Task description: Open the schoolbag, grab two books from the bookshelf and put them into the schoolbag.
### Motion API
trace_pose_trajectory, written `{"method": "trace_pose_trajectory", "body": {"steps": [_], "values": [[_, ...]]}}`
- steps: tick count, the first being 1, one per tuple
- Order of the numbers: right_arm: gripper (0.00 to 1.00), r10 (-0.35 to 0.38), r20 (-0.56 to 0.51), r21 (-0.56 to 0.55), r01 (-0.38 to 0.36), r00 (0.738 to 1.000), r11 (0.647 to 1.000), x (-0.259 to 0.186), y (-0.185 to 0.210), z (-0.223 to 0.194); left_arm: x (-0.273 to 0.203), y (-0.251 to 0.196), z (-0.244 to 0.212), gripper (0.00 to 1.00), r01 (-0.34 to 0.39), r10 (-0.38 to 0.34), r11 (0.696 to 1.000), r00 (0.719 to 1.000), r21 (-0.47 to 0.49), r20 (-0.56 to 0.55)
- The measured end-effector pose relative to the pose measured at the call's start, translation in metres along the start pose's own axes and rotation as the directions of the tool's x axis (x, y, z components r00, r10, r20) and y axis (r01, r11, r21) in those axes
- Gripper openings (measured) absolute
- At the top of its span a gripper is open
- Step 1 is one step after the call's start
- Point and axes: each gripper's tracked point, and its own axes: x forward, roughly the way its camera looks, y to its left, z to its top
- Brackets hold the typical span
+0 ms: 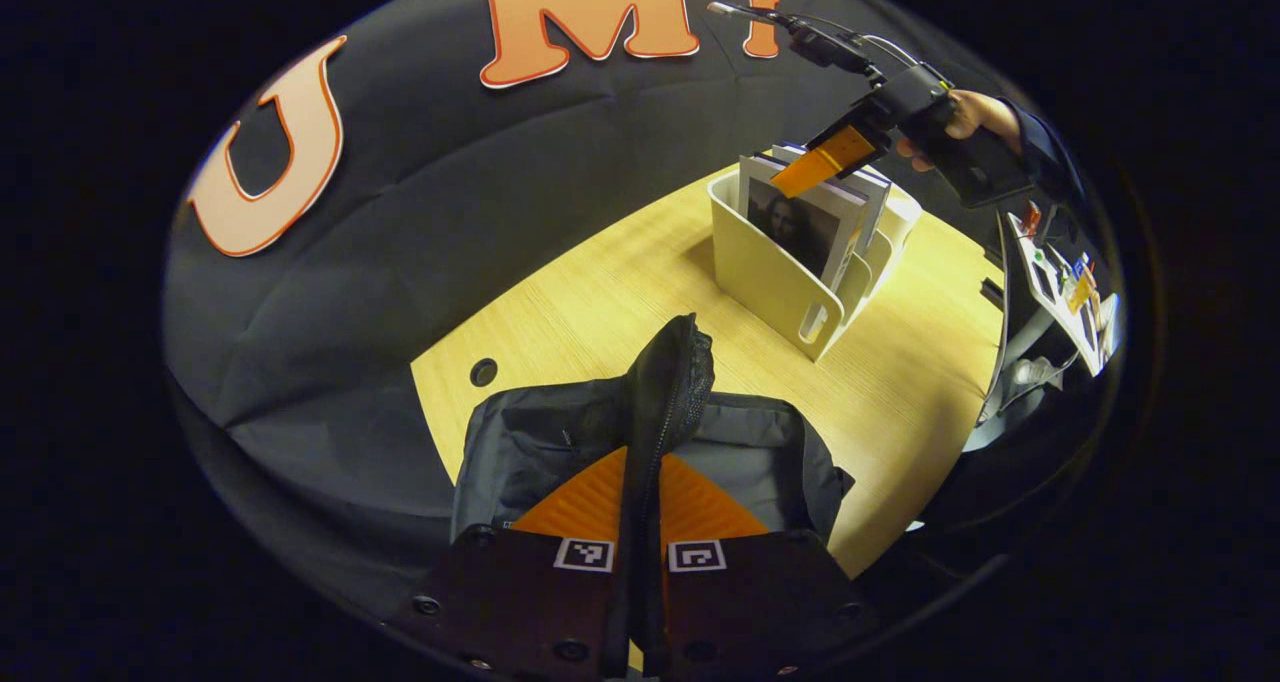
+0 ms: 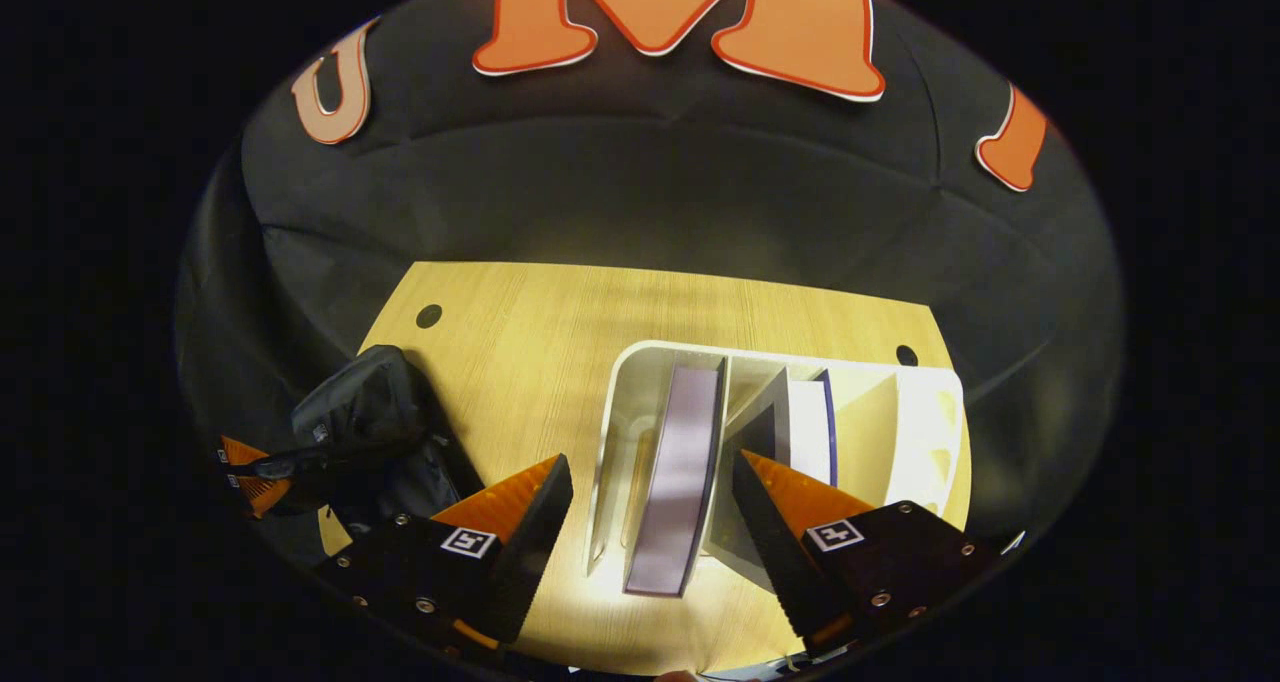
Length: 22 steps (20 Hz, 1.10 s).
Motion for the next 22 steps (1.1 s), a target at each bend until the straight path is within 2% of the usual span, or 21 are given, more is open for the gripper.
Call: {"method": "trace_pose_trajectory", "body": {"steps": [2, 5, 7, 8, 9, 10, 14, 18, 22], "values": [[0.97, 0.031, -0.057, 0.06, -0.028, 0.998, 0.998, 0.01, 0.005, -0.001, 0.006, 0.008, -0.002, 0.06, 0.015, -0.015, 1.0, 1.0, -0.002, -0.006], [0.97, -0.016, -0.112, 0.041, 0.02, 0.994, 0.999, 0.022, -0.005, 0.003, 0.011, 0.01, -0.004, 0.06, 0.041, -0.041, 0.999, 0.999, 0.01, -0.003], [0.91, -0.029, -0.164, 0.04, 0.036, 0.986, 0.999, 0.029, -0.007, 0.001, 0.015, 0.01, -0.004, 0.06, 0.057, -0.057, 0.998, 0.998, 0.023, -0.008], [0.93, -0.026, -0.187, 0.047, 0.036, 0.982, 0.998, 0.031, -0.004, -0.001, 0.017, 0.01, -0.004, 0.06, 0.062, -0.061, 0.998, 0.998, 0.022, -0.012], [0.79, -0.023, -0.209, 0.045, 0.033, 0.978, 0.998, 0.034, -0.005, -0.004, 0.017, 0.011, -0.005, 0.06, 0.065, -0.064, 0.998, 0.998, 0.021, -0.015], [0.7, -0.026, -0.225, 0.04, 0.036, 0.974, 0.999, 0.037, -0.004, -0.006, 0.02, 0.013, -0.006, 0.06, 0.067, -0.067, 0.998, 0.998, 0.015, -0.019], [0.47, -0.051, -0.284, 0.008, 0.055, 0.957, 0.998, 0.045, -0.005, -0.021, 0.022, 0.011, -0.009, 0.06, 0.068, -0.068, 0.998, 0.997, 0.001, -0.039], [0.38, -0.034, -0.267, 0.062, 0.052, 0.963, 0.997, 0.041, -0.003, -0.017, 0.02, 0.002, -0.009, 0.06, 0.045, -0.047, 0.999, 0.997, -0.029, -0.068], [0.36, -0.001, -0.218, 0.067, 0.016, 0.976, 0.998, 0.016, -0.005, -0.019, 0.015, -0.002, -0.01, 0.06, 0.007, -0.011, 0.999, 0.996, -0.044, -0.085]]}}
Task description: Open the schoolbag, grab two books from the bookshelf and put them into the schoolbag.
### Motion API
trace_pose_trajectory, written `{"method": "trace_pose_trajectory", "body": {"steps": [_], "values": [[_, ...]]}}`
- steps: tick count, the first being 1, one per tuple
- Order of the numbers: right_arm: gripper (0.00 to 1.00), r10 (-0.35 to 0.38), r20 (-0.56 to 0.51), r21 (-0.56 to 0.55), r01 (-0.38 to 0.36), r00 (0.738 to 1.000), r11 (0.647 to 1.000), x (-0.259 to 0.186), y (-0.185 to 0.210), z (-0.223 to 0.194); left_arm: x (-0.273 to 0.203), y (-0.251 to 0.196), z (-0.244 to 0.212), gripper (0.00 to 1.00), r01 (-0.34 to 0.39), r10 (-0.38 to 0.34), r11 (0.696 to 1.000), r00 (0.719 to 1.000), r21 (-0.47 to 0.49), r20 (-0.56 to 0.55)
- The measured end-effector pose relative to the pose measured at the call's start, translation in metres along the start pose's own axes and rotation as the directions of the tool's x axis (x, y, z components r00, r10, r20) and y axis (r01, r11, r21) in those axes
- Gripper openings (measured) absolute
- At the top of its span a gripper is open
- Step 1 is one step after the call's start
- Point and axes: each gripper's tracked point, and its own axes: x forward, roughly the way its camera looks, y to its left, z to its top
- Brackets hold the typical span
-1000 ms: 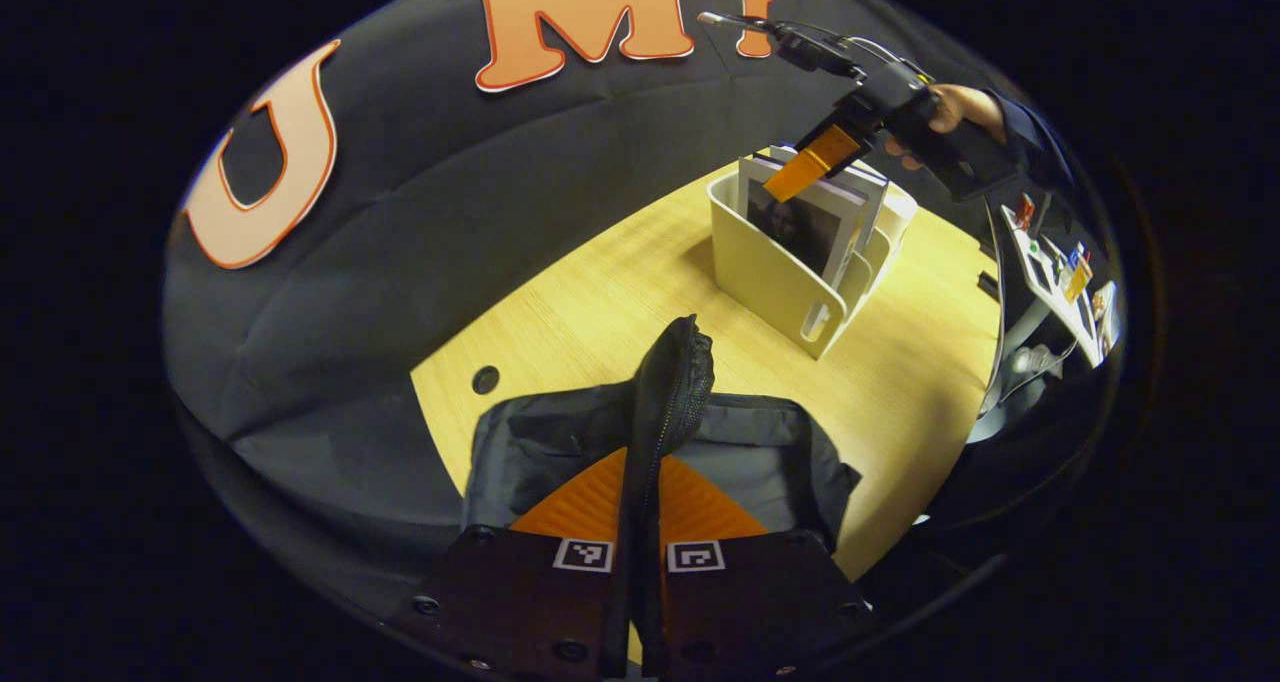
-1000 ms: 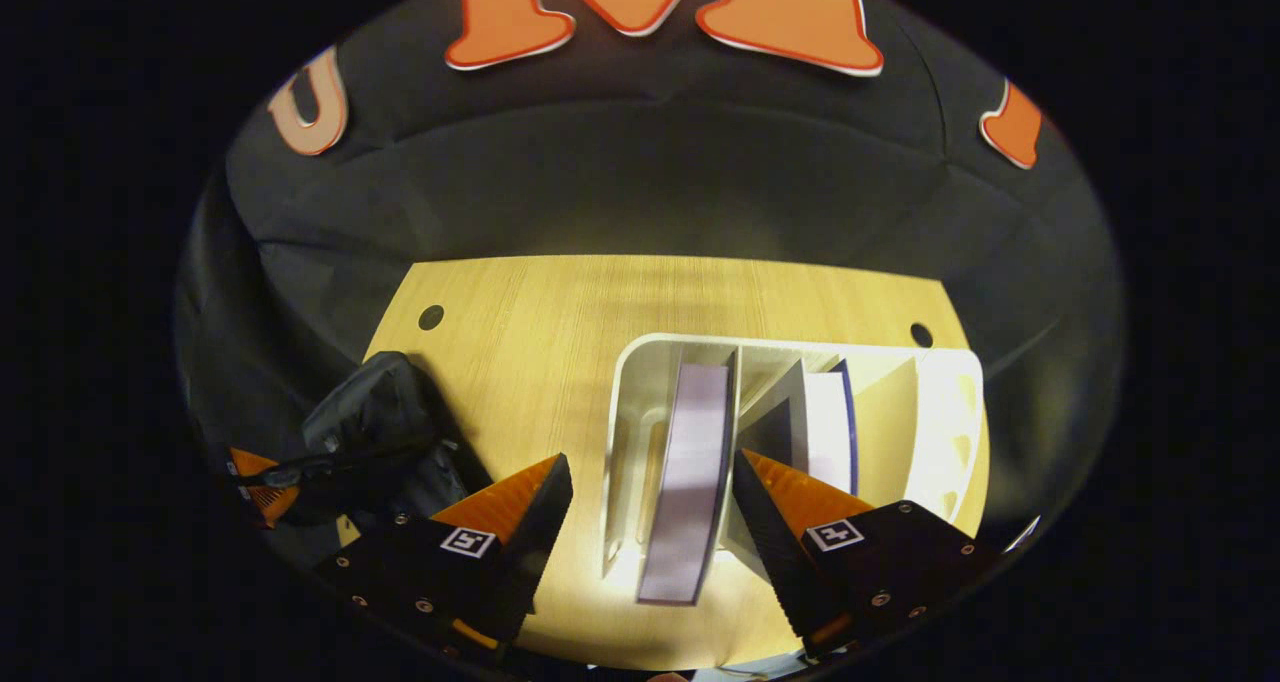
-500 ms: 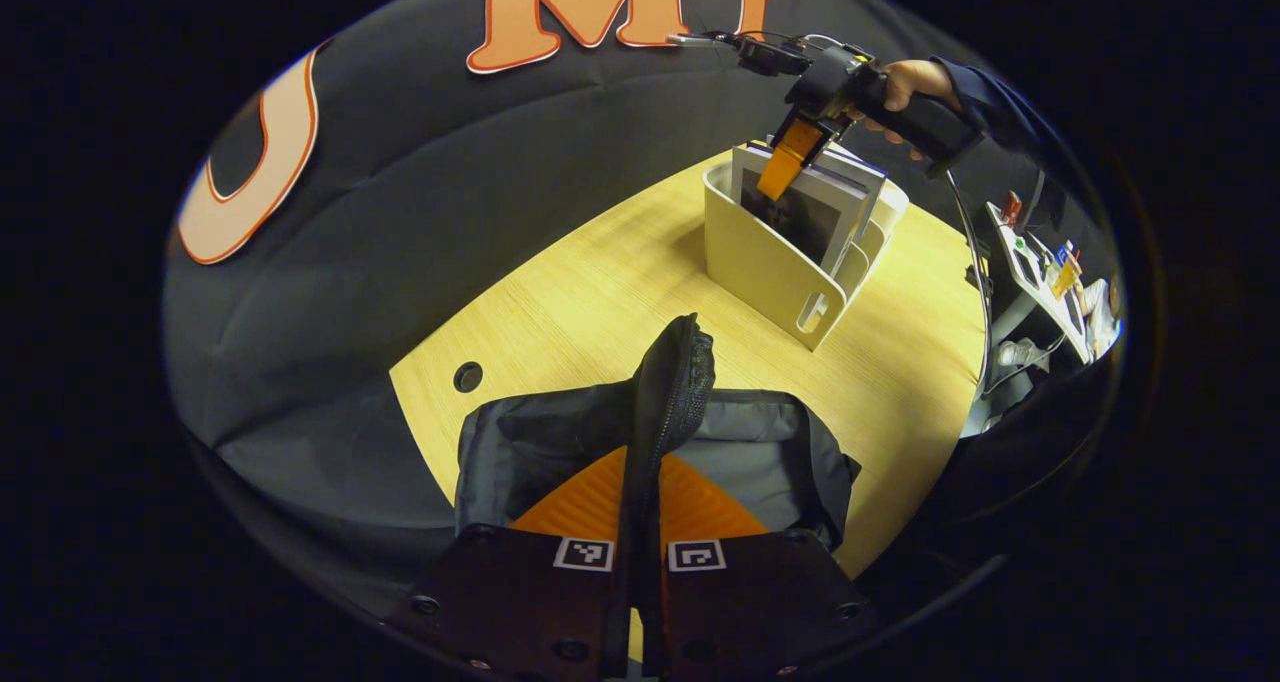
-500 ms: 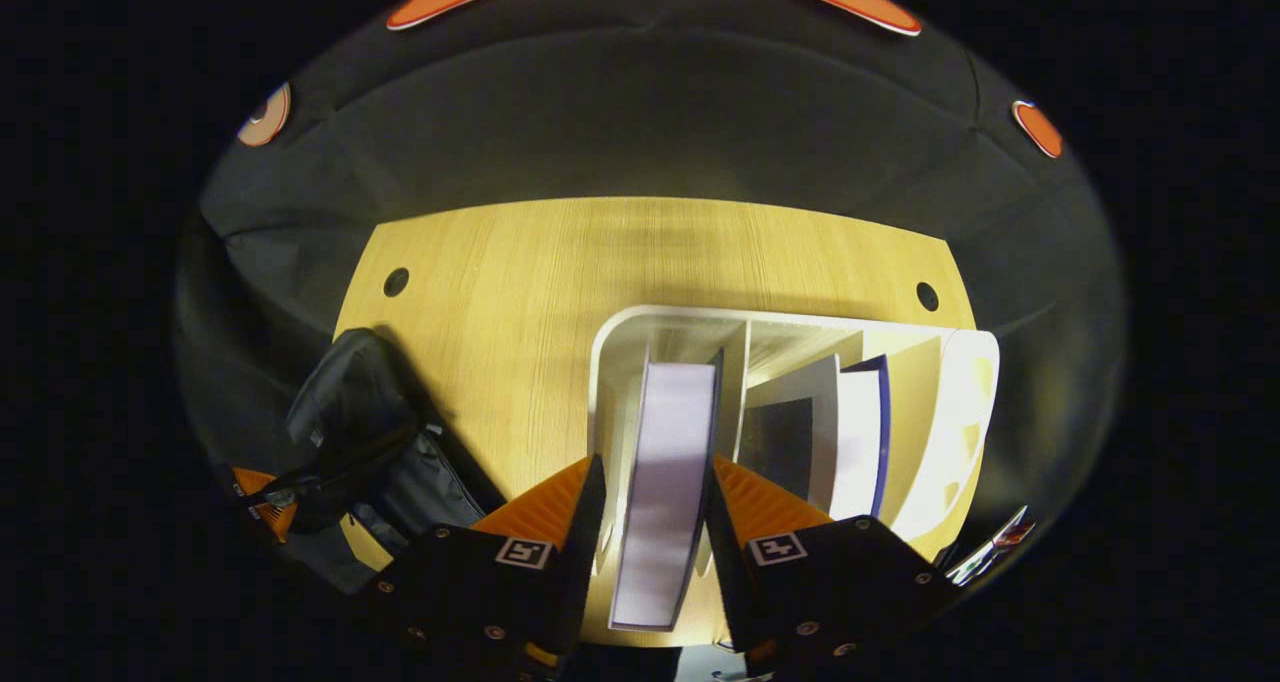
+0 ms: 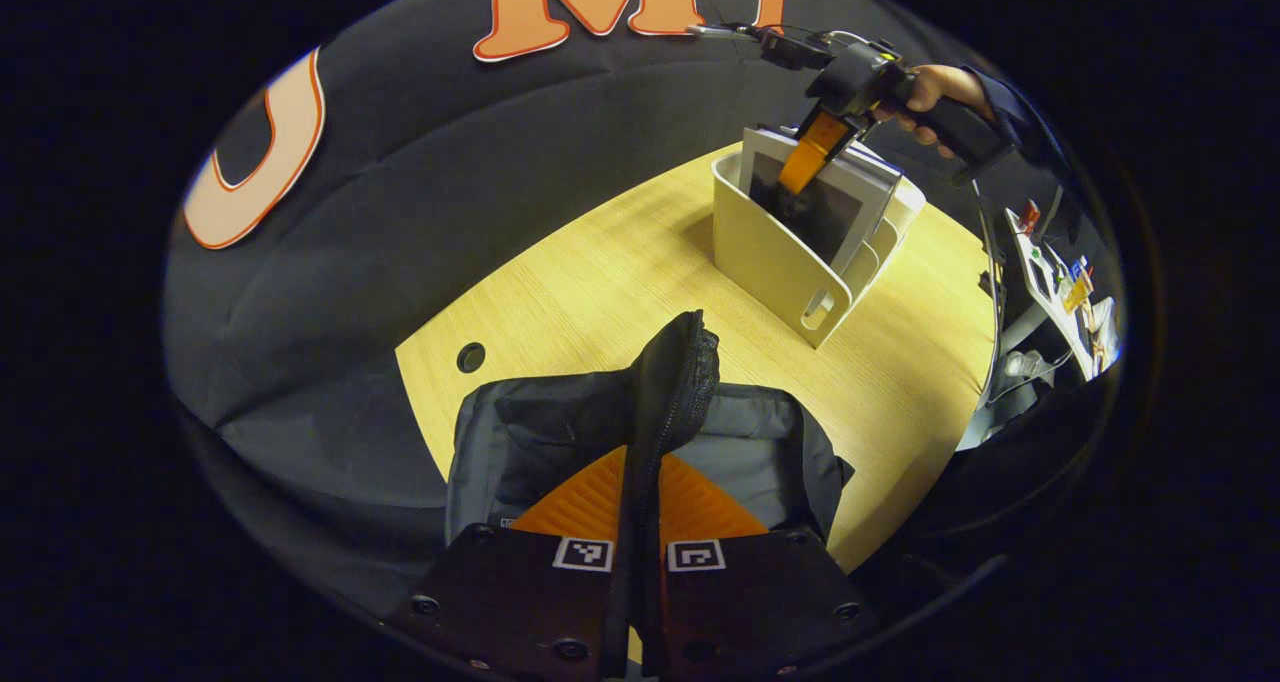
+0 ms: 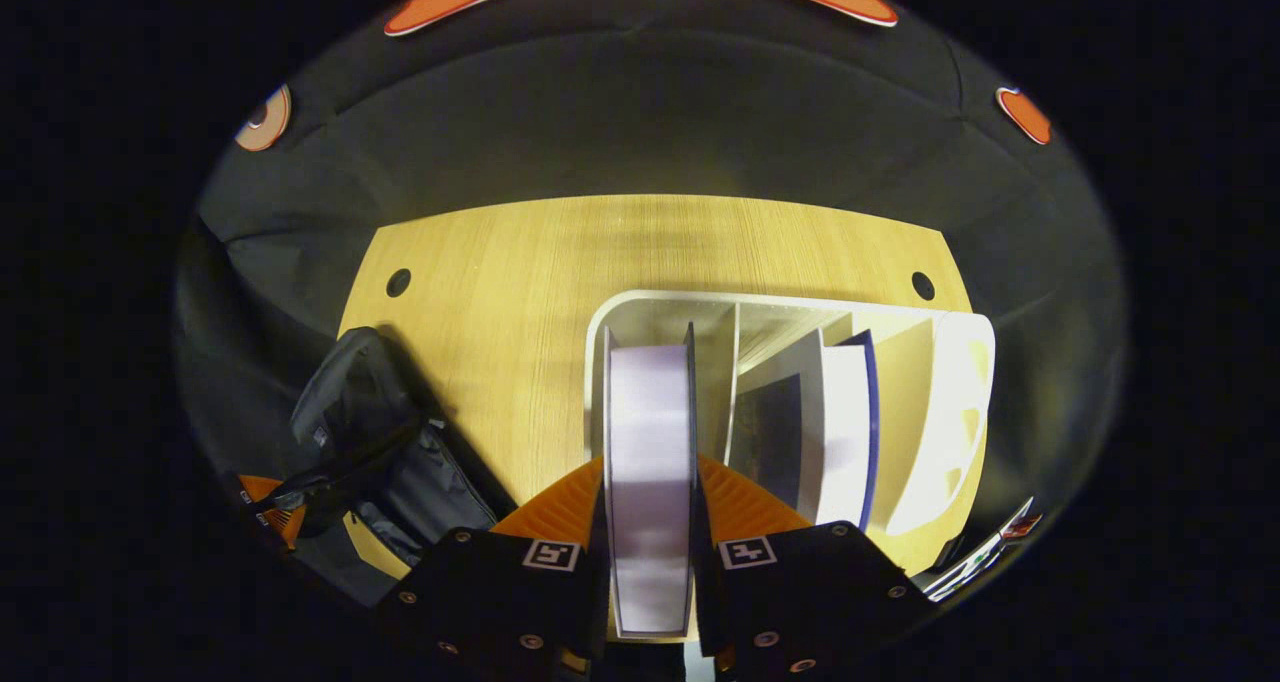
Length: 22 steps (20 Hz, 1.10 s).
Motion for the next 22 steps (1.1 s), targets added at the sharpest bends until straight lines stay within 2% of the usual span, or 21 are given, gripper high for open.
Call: {"method": "trace_pose_trajectory", "body": {"steps": [1, 2, 3, 7, 12, 15, 19, 22], "values": [[0.36, 0.02, 0.011, 0.01, -0.02, 1.0, 1.0, -0.008, 0.0, -0.003, 0.0, -0.001, -0.001, 0.06, -0.008, 0.008, 1.0, 1.0, -0.011, -0.006], [0.42, 0.04, 0.017, 0.016, -0.04, 0.999, 0.999, -0.014, -0.002, -0.008, -0.002, -0.003, -0.002, 0.06, -0.014, 0.013, 1.0, 1.0, -0.02, -0.011], [0.35, 0.057, 0.027, 0.025, -0.058, 0.998, 0.998, -0.02, -0.003, -0.013, -0.002, -0.005, -0.004, 0.06, -0.021, 0.02, 1.0, 1.0, -0.023, -0.017], [0.35, 0.118, 0.062, 0.046, -0.121, 0.991, 0.992, -0.045, -0.011, -0.042, -0.007, -0.012, -0.009, 0.06, -0.046, 0.044, 0.998, 0.998, -0.049, -0.046], [0.34, 0.174, 0.15, 0.059, -0.184, 0.973, 0.981, -0.083, -0.019, -0.075, -0.016, -0.014, -0.01, 0.06, -0.091, 0.089, 0.996, 0.994, -0.021, -0.057], [0.34, 0.19, 0.193, 0.123, -0.216, 0.963, 0.969, -0.102, -0.022, -0.088, -0.012, -0.021, -0.012, 0.06, -0.068, 0.068, 0.998, 0.996, 0.004, -0.064], [0.33, 0.15, 0.239, 0.194, -0.199, 0.959, 0.961, -0.117, -0.024, -0.106, -0.005, -0.026, -0.014, 0.06, -0.005, 0.007, 1.0, 0.998, 0.03, -0.068], [0.33, 0.133, 0.278, 0.286, -0.214, 0.951, 0.934, -0.133, -0.021, -0.13, -0.007, -0.03, -0.013, 0.06, 0.048, -0.044, 0.996, 0.997, 0.08, -0.058]]}}
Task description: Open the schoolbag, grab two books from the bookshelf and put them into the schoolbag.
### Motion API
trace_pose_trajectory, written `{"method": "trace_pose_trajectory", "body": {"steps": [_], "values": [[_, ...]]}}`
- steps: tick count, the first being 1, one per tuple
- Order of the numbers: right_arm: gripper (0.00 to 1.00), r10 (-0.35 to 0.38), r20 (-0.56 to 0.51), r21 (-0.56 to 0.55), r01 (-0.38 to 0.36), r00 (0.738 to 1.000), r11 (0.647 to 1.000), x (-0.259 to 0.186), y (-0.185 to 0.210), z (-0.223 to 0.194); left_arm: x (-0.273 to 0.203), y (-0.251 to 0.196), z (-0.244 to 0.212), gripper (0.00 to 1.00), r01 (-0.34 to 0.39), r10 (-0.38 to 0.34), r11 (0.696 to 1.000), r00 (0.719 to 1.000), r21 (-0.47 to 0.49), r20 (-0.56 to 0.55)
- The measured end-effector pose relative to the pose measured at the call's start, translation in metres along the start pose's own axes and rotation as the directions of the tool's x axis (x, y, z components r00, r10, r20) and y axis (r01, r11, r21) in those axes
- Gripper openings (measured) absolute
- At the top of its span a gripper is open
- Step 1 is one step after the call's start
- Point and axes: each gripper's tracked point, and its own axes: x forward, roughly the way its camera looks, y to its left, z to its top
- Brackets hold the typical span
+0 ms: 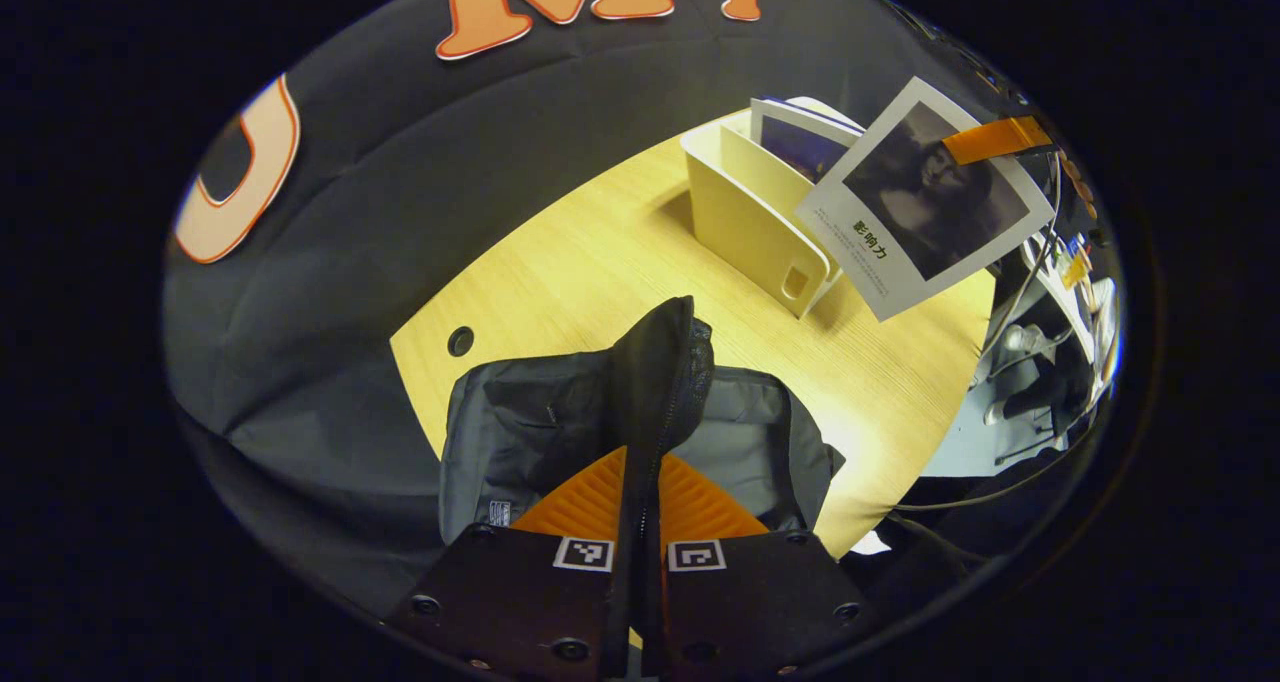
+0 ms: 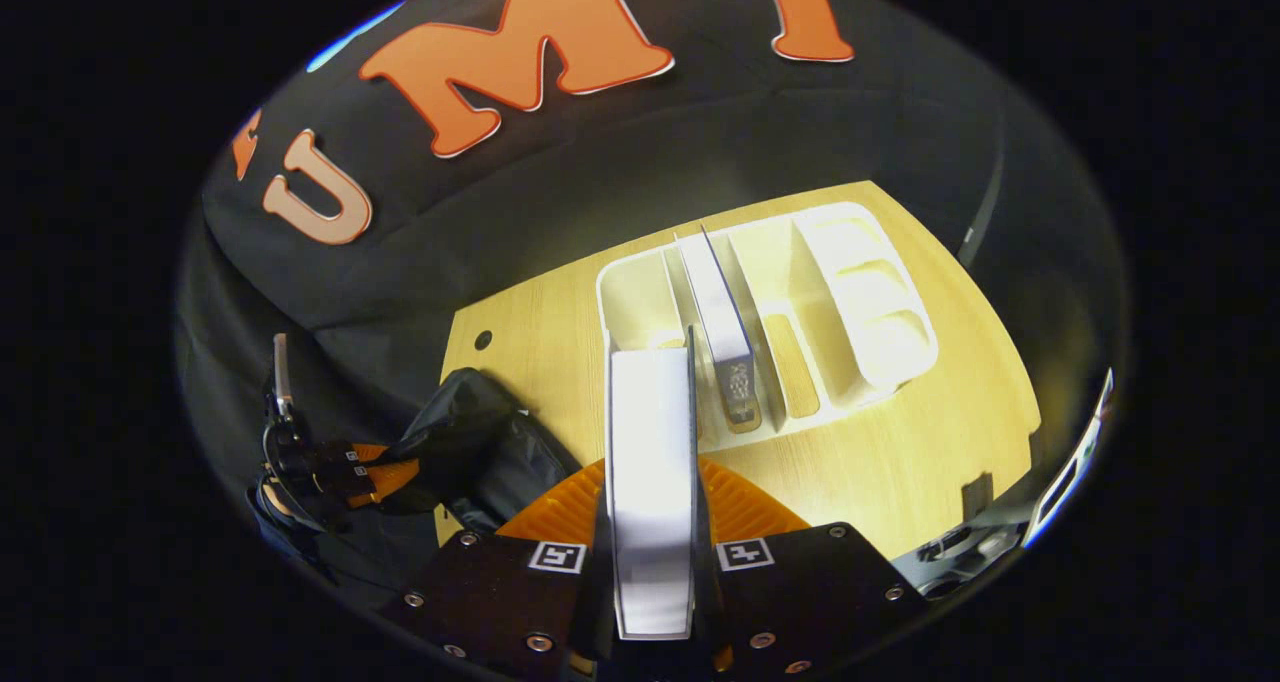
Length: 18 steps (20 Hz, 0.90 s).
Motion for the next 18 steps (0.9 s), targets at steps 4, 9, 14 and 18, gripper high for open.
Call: {"method": "trace_pose_trajectory", "body": {"steps": [4, 9, 14, 18], "values": [[0.33, 0.042, 0.034, 0.132, -0.046, 0.999, 0.99, -0.011, 0.006, -0.035, 0.001, 0.003, 0.006, 0.06, 0.054, -0.056, 0.996, 0.998, 0.076, 0.028], [0.32, 0.111, 0.082, 0.231, -0.127, 0.99, 0.965, -0.015, 0.024, -0.071, -0.001, 0.002, 0.01, 0.05, 0.115, -0.122, 0.986, 0.991, 0.122, 0.053], [0.32, 0.215, 0.134, 0.306, -0.247, 0.967, 0.92, -0.014, 0.057, -0.087, -0.003, -0.002, 0.02, 0.05, 0.144, -0.156, 0.978, 0.985, 0.153, 0.07], [0.32, 0.286, 0.122, 0.361, -0.311, 0.95, 0.879, 0.012, 0.08, -0.113, -0.004, -0.003, 0.024, 0.05, 0.148, -0.163, 0.977, 0.982, 0.151, 0.092]]}}
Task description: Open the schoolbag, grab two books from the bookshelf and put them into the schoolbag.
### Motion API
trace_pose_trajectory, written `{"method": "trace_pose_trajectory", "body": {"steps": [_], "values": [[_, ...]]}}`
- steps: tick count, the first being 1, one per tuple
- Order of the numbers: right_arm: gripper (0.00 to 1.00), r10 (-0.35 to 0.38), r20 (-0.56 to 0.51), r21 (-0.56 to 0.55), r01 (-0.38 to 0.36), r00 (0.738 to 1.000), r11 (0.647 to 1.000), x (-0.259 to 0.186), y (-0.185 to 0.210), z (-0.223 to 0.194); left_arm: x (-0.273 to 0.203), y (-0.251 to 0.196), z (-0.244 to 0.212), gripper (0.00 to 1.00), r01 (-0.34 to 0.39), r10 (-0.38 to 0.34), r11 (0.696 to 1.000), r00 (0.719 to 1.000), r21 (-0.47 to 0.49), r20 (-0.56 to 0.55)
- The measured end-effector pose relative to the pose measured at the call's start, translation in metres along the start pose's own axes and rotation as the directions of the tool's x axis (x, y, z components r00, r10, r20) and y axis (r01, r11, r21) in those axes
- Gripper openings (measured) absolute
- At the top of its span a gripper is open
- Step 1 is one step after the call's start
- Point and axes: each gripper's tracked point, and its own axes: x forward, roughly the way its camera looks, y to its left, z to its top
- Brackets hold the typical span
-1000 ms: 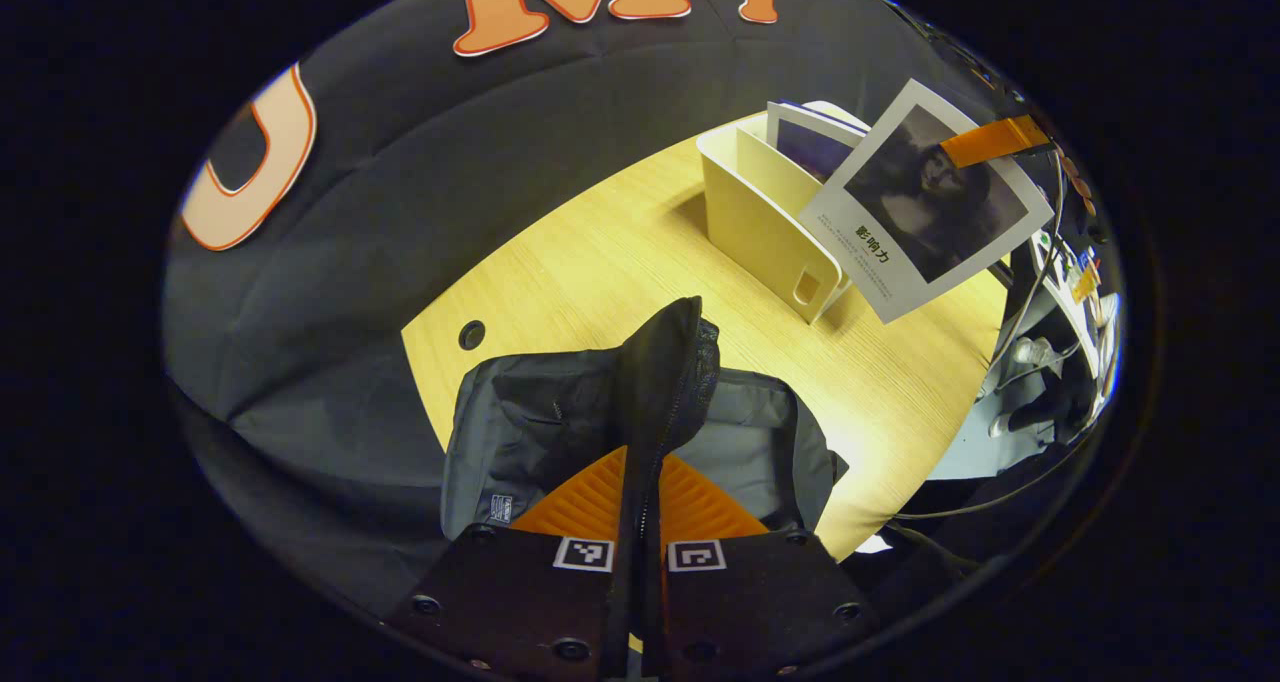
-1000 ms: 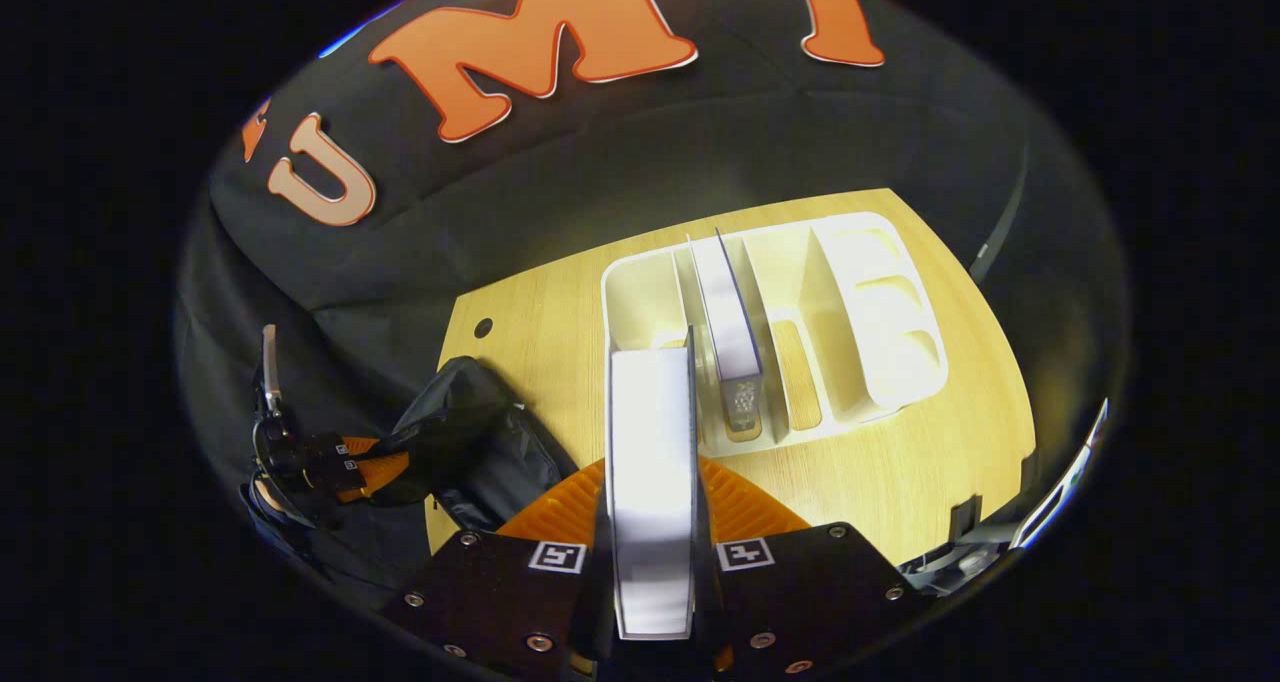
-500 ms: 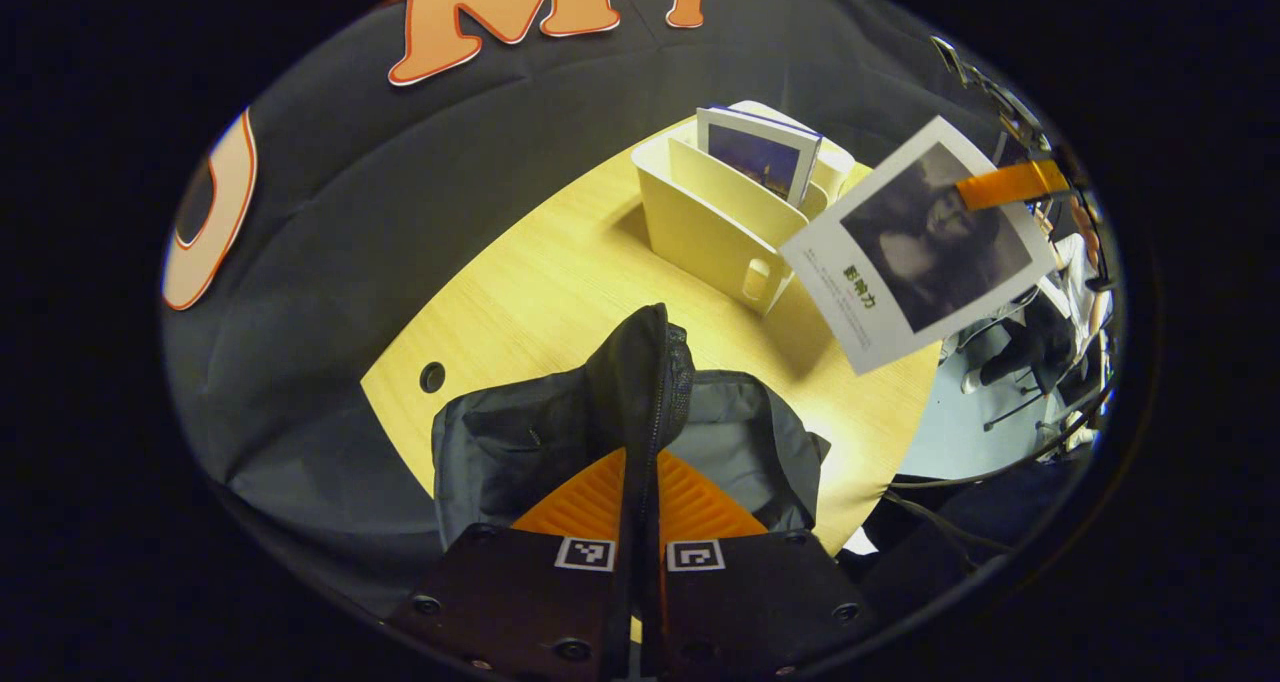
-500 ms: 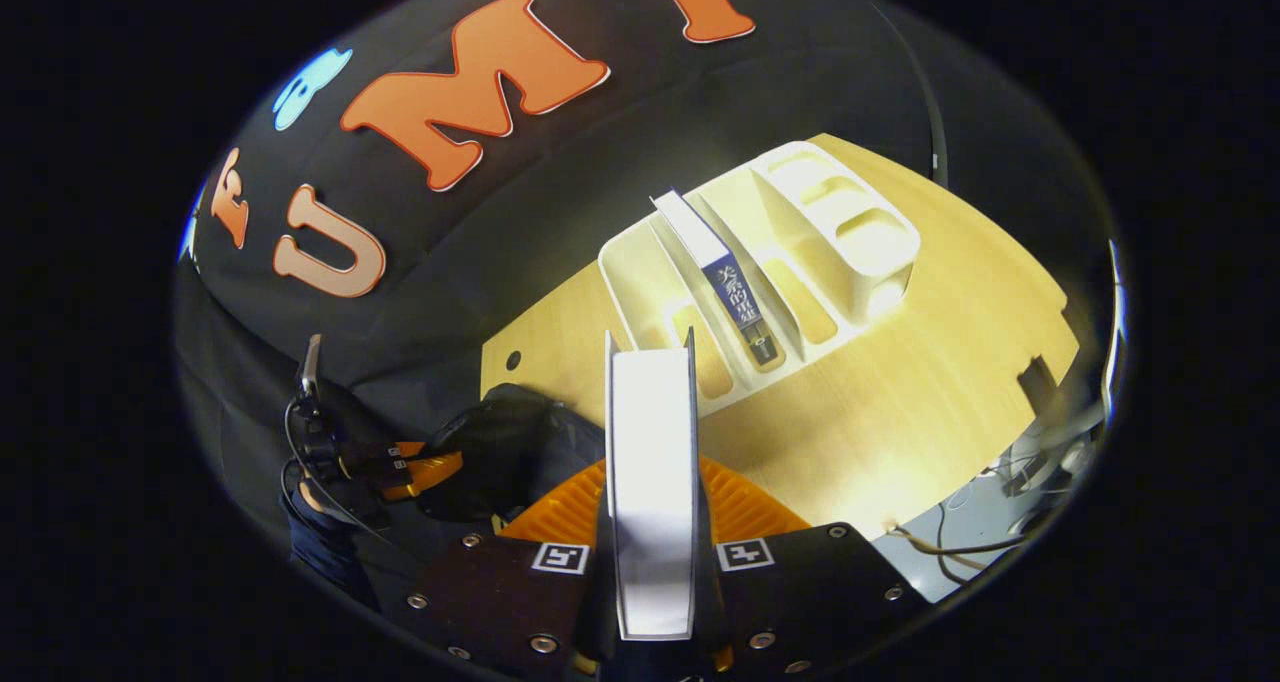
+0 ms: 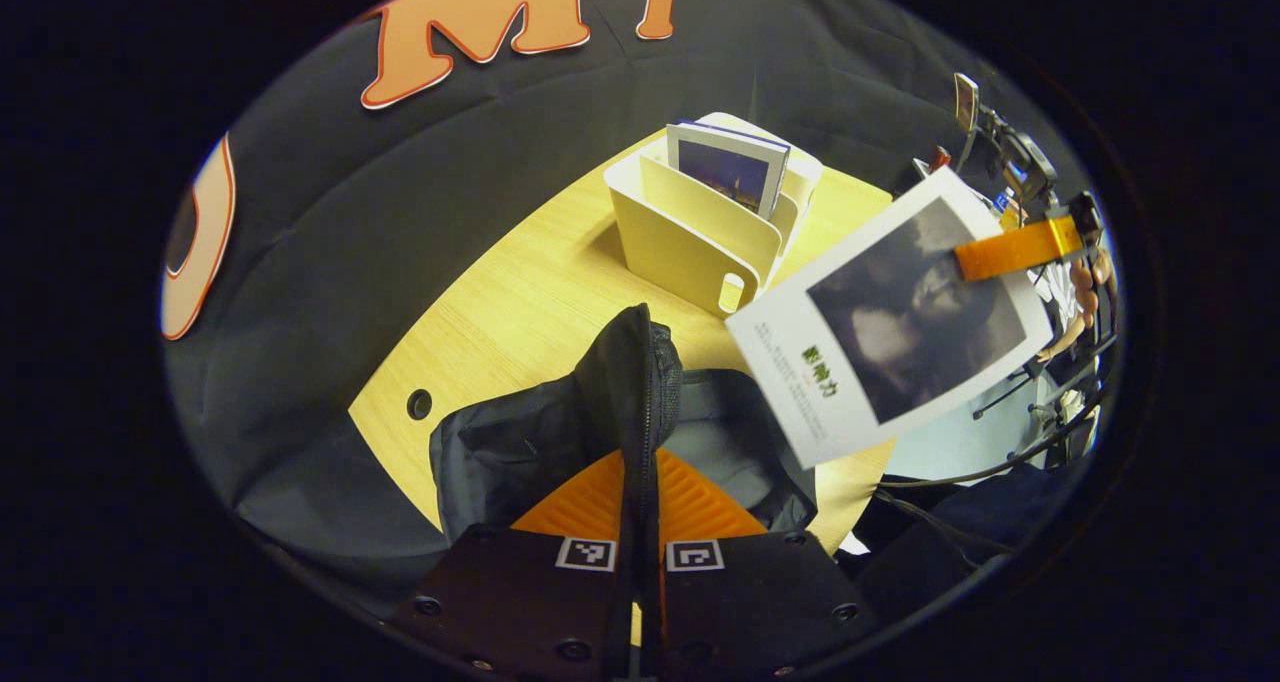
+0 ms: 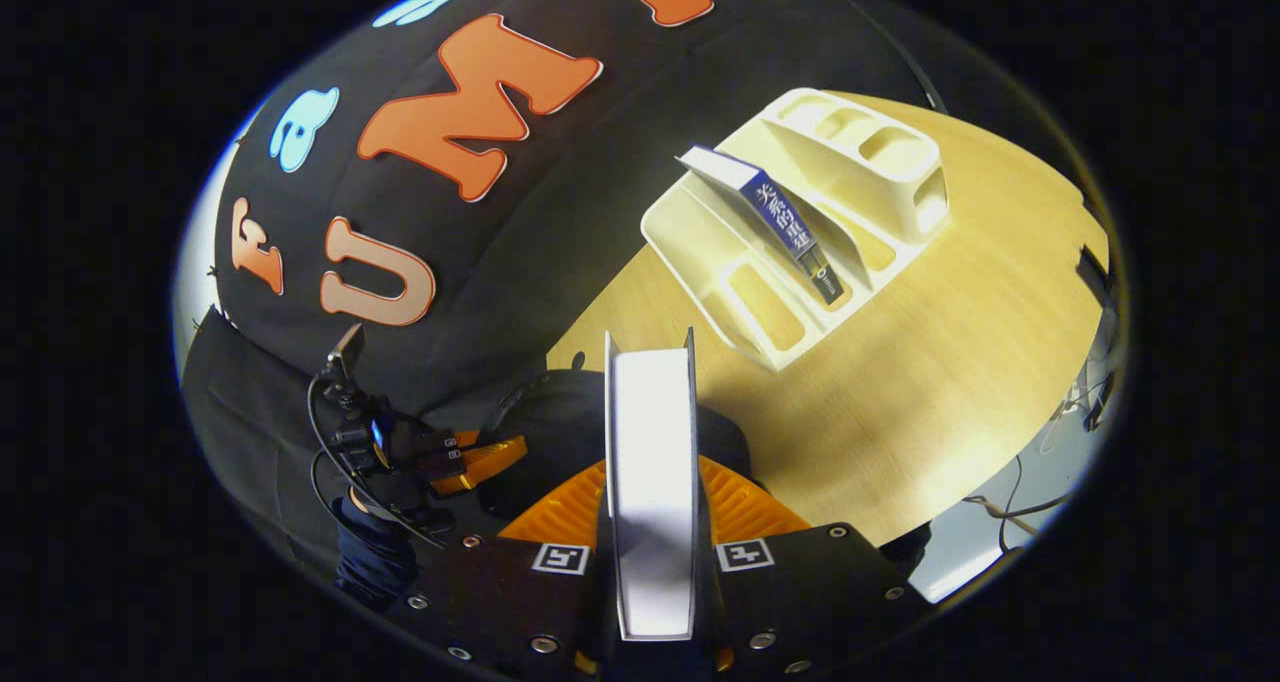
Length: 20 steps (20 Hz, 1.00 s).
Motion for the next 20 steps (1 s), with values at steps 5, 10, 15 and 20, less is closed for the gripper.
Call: {"method": "trace_pose_trajectory", "body": {"steps": [5, 10, 15, 20], "values": [[0.32, 0.057, -0.05, 0.061, -0.054, 0.997, 0.997, 0.062, 0.007, -0.039, -0.001, -0.008, 0.008, 0.05, 0.016, -0.016, 1.0, 0.999, -0.004, 0.032], [0.32, 0.135, -0.045, 0.15, -0.127, 0.99, 0.98, 0.106, 0.022, -0.052, -0.004, -0.012, 0.009, 0.05, 0.02, -0.019, 1.0, 0.998, -0.019, 0.052], [0.32, 0.157, 0.005, 0.183, -0.155, 0.988, 0.971, 0.136, 0.033, -0.053, -0.008, -0.019, 0.006, 0.05, 0.034, -0.03, 0.998, 0.997, -0.06, 0.074], [0.32, 0.137, 0.042, 0.192, -0.142, 0.99, 0.971, 0.178, 0.033, -0.067, -0.009, -0.031, 0.002, 0.05, 0.062, -0.054, 0.995, 0.994, -0.084, 0.092]]}}
